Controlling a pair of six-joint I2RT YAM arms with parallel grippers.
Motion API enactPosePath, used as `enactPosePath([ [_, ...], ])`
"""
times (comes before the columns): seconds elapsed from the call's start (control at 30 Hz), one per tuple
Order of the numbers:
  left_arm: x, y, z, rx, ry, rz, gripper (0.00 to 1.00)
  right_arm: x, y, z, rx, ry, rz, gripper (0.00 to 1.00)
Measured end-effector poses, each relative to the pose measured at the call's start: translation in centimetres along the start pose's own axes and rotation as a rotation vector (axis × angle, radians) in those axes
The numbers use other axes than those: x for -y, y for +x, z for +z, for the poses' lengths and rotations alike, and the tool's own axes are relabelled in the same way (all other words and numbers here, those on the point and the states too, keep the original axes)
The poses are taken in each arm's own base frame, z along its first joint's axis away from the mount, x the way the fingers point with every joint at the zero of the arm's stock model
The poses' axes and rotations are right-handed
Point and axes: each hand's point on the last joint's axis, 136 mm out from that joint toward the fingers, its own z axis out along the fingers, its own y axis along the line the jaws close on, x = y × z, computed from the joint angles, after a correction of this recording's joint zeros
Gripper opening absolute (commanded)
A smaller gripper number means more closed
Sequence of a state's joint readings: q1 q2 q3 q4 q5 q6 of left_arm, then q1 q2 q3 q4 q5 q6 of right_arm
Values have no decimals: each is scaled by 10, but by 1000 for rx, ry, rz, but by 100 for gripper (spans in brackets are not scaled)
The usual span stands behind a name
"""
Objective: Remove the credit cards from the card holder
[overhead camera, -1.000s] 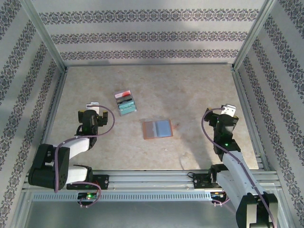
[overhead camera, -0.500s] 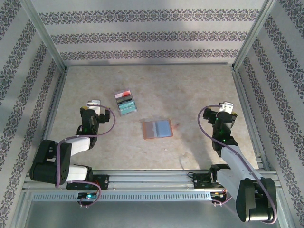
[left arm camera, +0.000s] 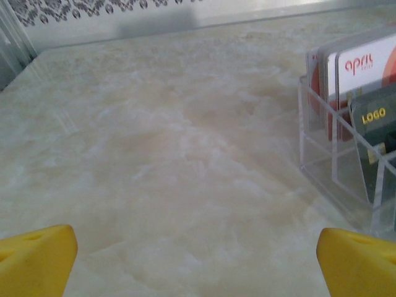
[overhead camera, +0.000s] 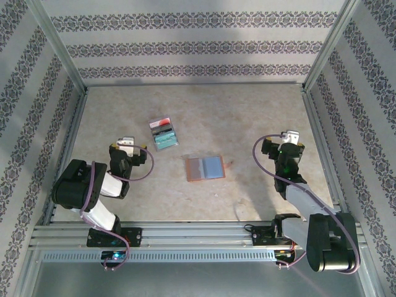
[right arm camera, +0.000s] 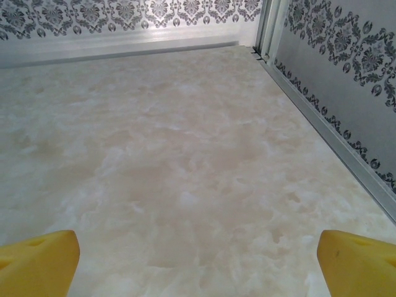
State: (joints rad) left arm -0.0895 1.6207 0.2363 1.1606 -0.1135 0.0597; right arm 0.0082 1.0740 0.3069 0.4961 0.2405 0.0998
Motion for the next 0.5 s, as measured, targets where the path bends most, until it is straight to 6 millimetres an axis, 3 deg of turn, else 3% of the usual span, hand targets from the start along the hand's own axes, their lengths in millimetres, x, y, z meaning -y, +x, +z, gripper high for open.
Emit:
enactPosePath([
  [0.23, -15, -30, 21, 29, -60, -47, 99, -6, -13, 2, 61, -28, 12, 98],
  [0.33, -23, -28, 23, 14, -61, -67, 99, -8, -13, 4, 77, -40, 15, 98],
  [0.5, -15, -16, 26, -39, 33, -74, 99, -15, -5, 13, 68, -71, 12, 98],
])
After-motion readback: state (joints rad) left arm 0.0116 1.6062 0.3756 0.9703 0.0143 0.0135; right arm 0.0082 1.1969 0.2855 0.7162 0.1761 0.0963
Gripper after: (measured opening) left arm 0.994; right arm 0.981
